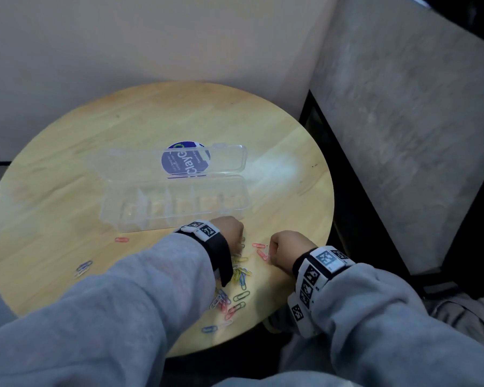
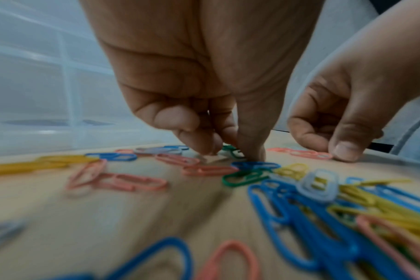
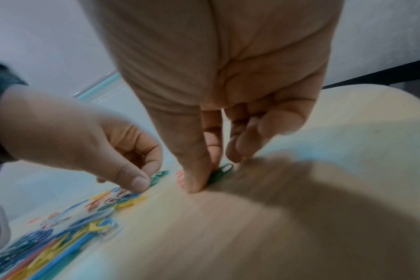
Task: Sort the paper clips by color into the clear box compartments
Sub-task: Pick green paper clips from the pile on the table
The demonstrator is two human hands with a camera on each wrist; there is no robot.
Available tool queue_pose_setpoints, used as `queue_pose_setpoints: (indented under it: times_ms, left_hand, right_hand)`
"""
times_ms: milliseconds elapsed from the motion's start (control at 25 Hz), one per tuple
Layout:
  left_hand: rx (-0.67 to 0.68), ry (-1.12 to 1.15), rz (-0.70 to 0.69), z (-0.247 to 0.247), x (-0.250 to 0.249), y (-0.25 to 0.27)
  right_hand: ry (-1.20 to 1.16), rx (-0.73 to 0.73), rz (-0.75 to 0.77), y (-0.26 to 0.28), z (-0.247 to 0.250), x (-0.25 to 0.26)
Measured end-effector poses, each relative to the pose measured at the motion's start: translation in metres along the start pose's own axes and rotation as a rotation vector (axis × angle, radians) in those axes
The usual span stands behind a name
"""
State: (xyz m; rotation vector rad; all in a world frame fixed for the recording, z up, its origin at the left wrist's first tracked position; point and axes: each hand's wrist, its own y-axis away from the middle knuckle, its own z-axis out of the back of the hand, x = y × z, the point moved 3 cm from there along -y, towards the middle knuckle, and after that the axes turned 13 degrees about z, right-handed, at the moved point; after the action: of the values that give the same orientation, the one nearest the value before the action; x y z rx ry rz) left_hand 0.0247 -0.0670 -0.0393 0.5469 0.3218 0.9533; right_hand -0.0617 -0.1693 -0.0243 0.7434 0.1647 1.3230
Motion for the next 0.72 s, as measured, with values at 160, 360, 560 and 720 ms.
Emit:
queue_pose_setpoints:
  times_ms: [160, 360, 560, 720]
  left_hand:
    - [0.014, 0.019, 0.036, 0.001, 0.007, 0.01]
    - [0.027, 0.588, 0.054, 0.015, 0.039, 0.031]
    - [0.146, 0.978, 0.075, 0.021, 0.071, 0.044]
    - [0.223, 1.077, 0.197, 0.01, 0.076, 0.049]
  right_hand:
    - [0.045, 0.064, -0.053, -0.005, -0.009, -0.004]
    - [-0.167, 0.036, 0.03, 0.003, -0.002, -0.004]
    - [-0.718, -0.049, 0.136, 0.002, -0.001, 0.011]
    - [-0.875, -0.044, 0.051, -0.005, -0.006, 0.015]
